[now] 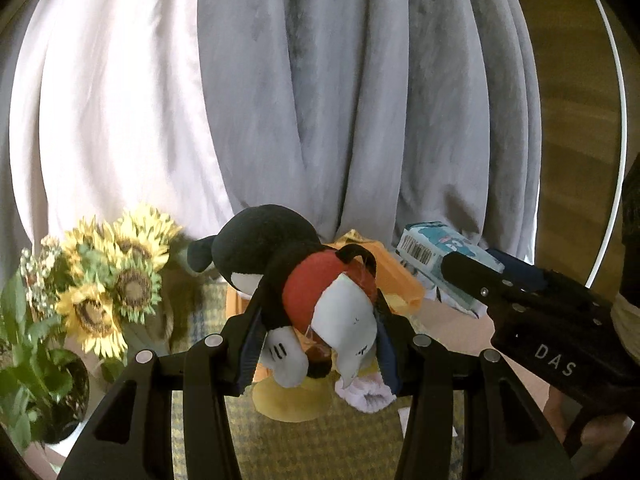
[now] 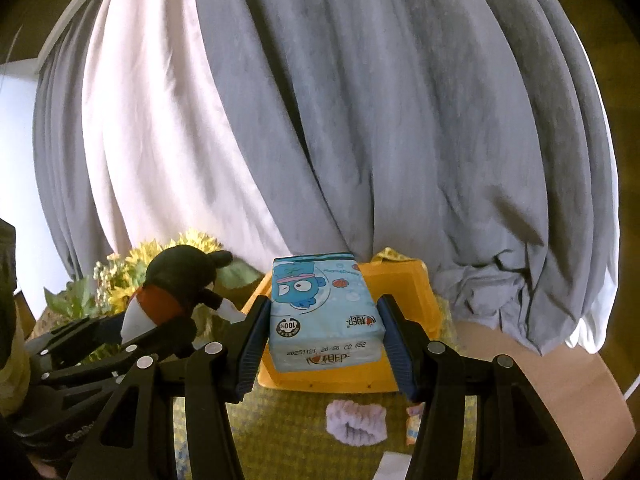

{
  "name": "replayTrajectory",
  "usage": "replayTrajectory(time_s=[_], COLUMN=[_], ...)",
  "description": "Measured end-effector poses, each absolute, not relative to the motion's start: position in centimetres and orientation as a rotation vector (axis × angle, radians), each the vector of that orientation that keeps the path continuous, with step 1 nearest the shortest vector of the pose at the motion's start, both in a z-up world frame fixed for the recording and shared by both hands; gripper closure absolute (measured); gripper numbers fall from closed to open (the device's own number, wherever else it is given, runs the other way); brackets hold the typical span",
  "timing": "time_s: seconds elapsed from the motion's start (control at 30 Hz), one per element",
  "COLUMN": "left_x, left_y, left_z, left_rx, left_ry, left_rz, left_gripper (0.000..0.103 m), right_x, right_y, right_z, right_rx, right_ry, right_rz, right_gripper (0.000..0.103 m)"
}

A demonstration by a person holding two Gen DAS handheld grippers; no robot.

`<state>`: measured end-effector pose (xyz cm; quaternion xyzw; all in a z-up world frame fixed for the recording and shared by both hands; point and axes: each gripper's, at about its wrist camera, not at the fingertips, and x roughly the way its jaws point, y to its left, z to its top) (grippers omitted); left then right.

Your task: Organize soft objects

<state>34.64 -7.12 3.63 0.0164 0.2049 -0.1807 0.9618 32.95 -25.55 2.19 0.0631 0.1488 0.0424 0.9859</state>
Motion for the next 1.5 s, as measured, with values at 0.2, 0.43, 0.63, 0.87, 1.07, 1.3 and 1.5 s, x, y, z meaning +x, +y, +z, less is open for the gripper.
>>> replayTrajectory(time_s=[0.2, 0.43, 0.63, 0.87, 1.07, 1.3, 1.5], left_x=[36.0, 38.0, 40.2, 43.3, 46.0, 48.9, 51.8], left_y=[-7.5, -8.1, -8.7, -9.3, -9.8, -10.5, -11.3], left_z=[4.5, 5.4, 5.7, 5.6, 5.2, 4.5, 2.9], left_rx=[0.044, 0.067, 0.079, 0.080, 0.077, 0.076, 0.090], left_ry=[0.394, 0.379, 0.382, 0.413, 0.453, 0.494, 0.548], left_rz=[-0.373, -0.374, -0.365, -0.348, -0.352, -0.353, -0.348], left_gripper=[0.055, 0.055, 0.055, 0.055, 0.055, 0.055, 0.055], right_x=[33.8, 35.9, 38.4, 41.4, 44.3, 47.7, 50.3], right_y=[-25.9, -26.5, -27.2, -27.6, -28.0, -28.5, -29.0], right_z=[3.0, 3.7, 3.9, 4.0, 3.7, 2.7, 1.6], right_rx=[0.125, 0.133, 0.139, 0.128, 0.124, 0.129, 0.120], right_ry=[0.279, 0.281, 0.310, 0.347, 0.395, 0.463, 0.520], right_rz=[0.073, 0.054, 0.040, 0.023, 0.015, 0.012, -0.002], right_gripper=[0.048, 0.048, 0.048, 0.048, 0.048, 0.048, 0.048])
